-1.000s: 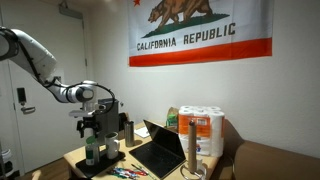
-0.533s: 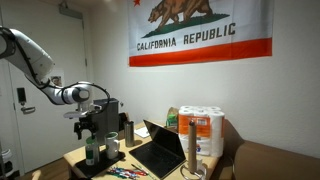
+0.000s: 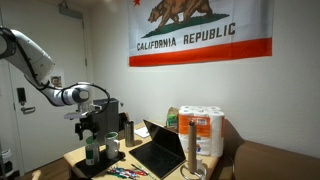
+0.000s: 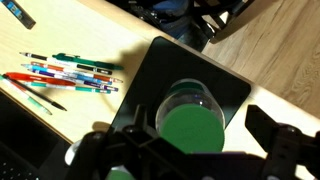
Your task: Remove the green lid from the jar
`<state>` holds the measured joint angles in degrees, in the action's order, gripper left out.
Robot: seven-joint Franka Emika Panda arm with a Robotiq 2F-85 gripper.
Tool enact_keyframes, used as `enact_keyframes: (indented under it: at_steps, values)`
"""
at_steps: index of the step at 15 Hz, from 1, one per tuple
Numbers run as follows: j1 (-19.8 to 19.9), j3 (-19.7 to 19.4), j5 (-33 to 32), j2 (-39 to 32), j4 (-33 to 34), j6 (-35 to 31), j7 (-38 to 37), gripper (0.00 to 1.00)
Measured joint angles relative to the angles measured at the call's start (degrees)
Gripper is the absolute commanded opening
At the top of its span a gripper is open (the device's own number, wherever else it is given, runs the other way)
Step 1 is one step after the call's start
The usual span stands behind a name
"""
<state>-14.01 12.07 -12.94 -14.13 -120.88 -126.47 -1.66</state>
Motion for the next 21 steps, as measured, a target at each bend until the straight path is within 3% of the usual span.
enact_keyframes:
  at_steps: [16,18,21]
  values:
    - [-1.0,-0.02,-1.65,-3.03,1.44,-1.84,0.0,1.0]
    - [-1.0,-0.09,-2.38,-3.19,1.88,-1.84,0.0,0.74]
    - [-1.0,-0.21,-2.6,-3.3,2.2,-1.86,0.0,0.49]
